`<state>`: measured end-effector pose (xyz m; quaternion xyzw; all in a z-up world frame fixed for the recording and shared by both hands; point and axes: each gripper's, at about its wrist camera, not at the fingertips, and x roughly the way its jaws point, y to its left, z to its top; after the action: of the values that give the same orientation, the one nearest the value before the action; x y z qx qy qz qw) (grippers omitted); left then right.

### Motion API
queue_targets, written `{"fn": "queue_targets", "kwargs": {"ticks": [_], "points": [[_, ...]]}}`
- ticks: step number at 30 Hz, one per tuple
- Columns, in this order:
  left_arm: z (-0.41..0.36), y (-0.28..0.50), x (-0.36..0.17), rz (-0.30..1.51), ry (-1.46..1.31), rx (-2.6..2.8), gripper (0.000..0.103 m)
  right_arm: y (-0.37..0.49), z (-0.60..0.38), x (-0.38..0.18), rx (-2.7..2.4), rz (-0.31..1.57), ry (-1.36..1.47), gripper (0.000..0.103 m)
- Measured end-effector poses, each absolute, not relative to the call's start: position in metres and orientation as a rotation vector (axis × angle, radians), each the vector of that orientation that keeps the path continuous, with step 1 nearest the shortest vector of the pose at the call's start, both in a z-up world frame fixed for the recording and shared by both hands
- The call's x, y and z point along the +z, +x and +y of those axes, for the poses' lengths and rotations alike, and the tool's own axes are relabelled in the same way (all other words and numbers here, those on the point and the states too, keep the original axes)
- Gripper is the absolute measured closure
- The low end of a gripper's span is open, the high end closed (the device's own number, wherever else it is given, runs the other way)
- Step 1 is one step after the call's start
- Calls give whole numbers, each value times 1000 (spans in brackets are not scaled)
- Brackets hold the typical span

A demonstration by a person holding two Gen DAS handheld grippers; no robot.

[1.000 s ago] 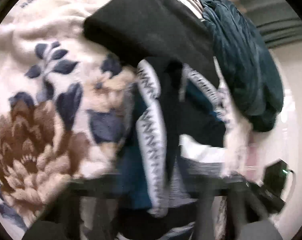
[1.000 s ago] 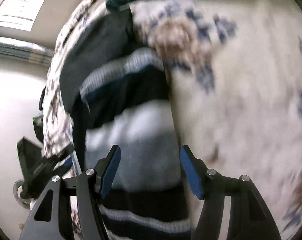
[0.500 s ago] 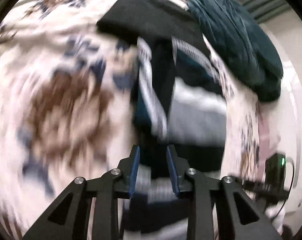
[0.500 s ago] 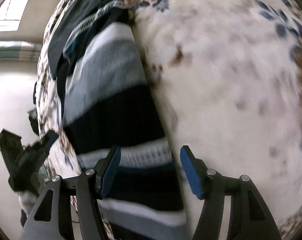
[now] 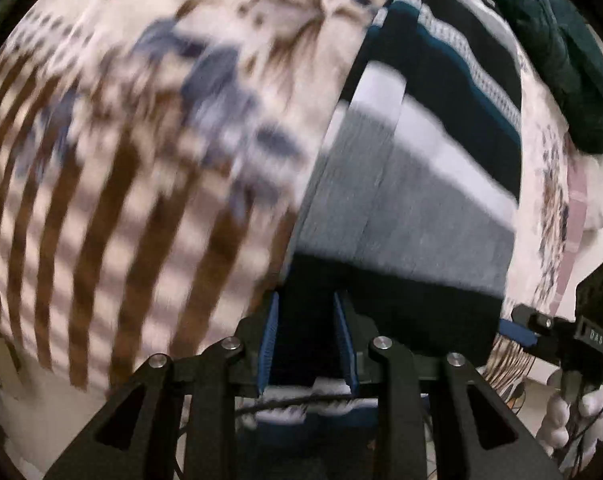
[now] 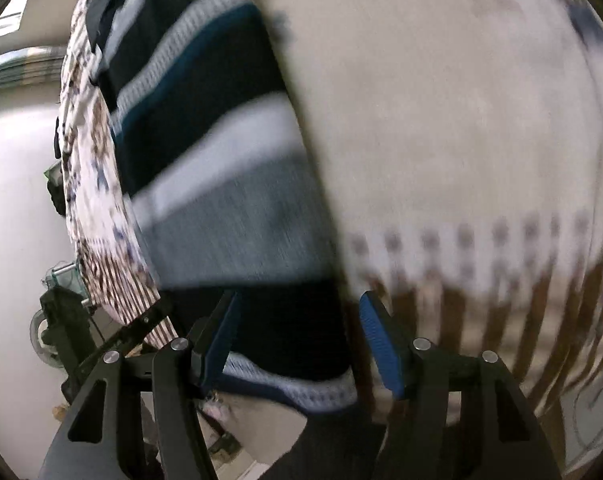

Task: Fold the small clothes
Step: 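Grasp the sweater's side edge with both grippers and fold it toward the middle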

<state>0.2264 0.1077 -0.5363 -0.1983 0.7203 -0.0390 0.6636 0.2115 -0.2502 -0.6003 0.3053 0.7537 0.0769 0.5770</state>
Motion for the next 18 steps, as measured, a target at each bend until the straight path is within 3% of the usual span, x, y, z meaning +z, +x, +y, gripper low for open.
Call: {"fn": "queue_targets", "kwargs": {"ticks": [4,6,7,8,9,16,17,18], "points": [[99,212,-536,1612,-446,-107,78,163,-250,-622,174,1825,754,39],[94,210,-527,1550,-407,-122,87,144,-247,-632,188,1825,805,41],[93,208,-523,1523,-398,-132,99,144,-243,-634,193,1815,819,47],[94,205,-521,1509,-394,-144,100,139,-239,-634,214,1799,833,78],[94,204,-515,1487,-372,-137,100,137,-237,-633,220,1783,837,90],[113,185,-517,1489,-294,-150,101,119,-226,-622,218,1765,745,89],[109,187,-518,1484,-303,-167,99,123,-227,-621,222,1758,748,85],[103,189,-517,1483,-319,-174,99,126,-228,-621,230,1752,764,74]]}}
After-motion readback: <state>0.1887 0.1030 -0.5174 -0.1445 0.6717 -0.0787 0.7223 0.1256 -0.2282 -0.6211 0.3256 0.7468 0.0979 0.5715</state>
